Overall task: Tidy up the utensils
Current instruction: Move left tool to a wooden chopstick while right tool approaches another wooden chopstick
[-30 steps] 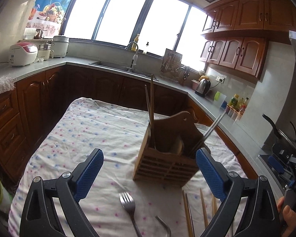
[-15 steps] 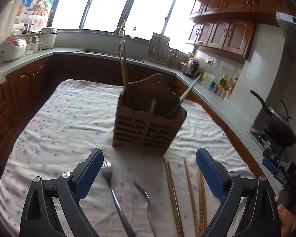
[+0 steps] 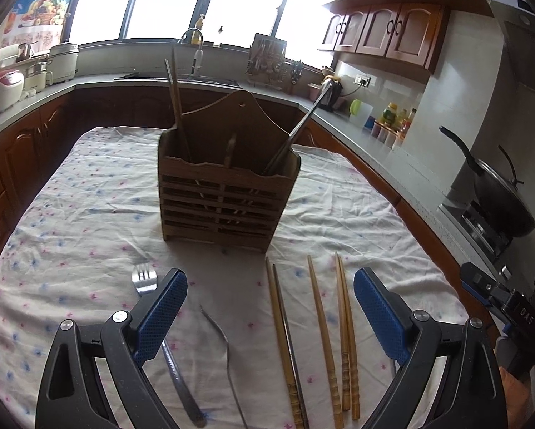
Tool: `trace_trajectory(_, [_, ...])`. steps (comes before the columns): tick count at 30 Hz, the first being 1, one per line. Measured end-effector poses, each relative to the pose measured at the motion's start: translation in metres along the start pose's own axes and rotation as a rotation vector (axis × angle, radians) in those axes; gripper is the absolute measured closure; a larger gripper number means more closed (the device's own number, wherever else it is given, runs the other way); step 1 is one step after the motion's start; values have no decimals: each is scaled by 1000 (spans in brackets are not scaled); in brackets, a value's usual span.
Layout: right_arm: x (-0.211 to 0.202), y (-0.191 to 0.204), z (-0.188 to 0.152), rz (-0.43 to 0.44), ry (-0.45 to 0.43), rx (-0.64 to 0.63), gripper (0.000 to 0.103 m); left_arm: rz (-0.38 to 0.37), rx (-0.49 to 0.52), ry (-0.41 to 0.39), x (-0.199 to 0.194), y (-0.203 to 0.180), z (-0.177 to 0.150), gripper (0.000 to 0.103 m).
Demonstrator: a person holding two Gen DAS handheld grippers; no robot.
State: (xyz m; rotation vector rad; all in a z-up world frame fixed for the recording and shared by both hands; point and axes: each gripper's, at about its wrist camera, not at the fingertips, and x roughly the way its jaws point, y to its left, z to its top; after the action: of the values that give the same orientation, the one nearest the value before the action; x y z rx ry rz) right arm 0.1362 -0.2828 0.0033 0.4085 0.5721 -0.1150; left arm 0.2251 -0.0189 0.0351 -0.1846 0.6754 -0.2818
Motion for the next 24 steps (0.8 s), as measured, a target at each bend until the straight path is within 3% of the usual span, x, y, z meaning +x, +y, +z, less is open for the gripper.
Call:
trace_trajectory(1, [4,0,0,2,12,-1,18,2,10,9,3,-3,1,9])
trace_trajectory(6, [33,-1,1,8,100,6,59,8,50,55,25,-18,5,11])
trace_trajectory(9, [53,0,1,23,152,7,71,2,76,97,43,-27,7,20])
trace_trajectory(17, [105,8,-1,41,281,-12,78,-2,121,242,104,-44,11,46])
trace_trajectory(24, [143,16,-5,-4,375,-78,85,10,124,294,135,-42,12,47])
